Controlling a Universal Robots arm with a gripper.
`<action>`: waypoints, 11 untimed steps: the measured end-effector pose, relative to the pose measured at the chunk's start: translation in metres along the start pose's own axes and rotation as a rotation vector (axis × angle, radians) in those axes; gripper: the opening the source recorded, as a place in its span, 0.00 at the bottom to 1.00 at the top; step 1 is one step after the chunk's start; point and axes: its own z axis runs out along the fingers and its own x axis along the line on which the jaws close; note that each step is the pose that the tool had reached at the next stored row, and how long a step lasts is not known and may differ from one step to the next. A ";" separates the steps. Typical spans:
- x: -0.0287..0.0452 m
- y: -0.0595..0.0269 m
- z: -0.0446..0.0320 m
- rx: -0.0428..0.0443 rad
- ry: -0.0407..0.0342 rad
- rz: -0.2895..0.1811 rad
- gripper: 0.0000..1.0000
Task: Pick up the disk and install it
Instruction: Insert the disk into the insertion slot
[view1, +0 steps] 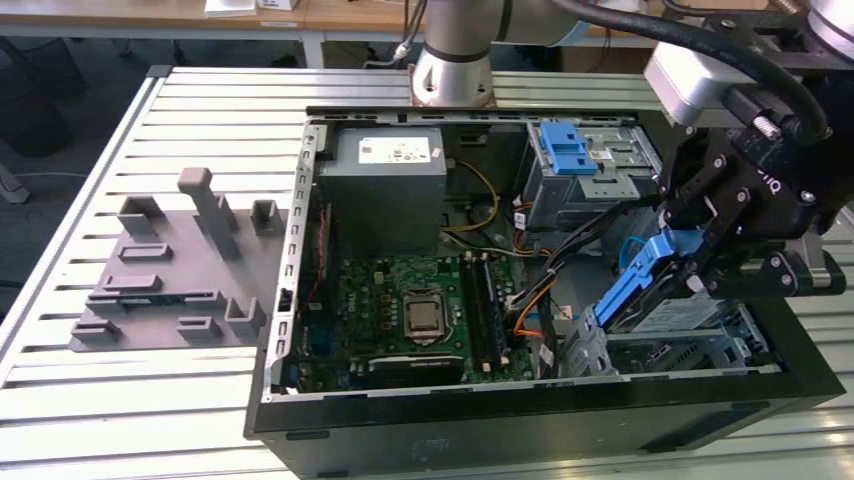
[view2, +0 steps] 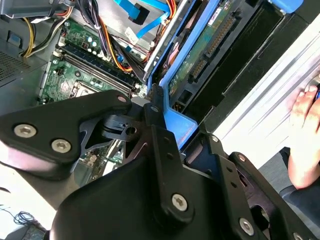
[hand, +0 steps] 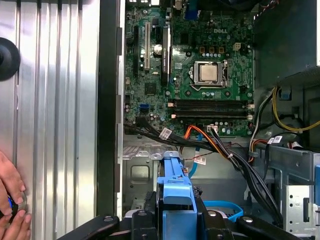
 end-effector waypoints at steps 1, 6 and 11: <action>0.0000 0.0000 0.0011 0.0000 0.0000 0.000 0.36; 0.0002 -0.0001 0.0047 0.0000 0.0001 0.000 0.36; 0.0003 -0.0002 0.0079 0.0000 0.0000 0.000 0.36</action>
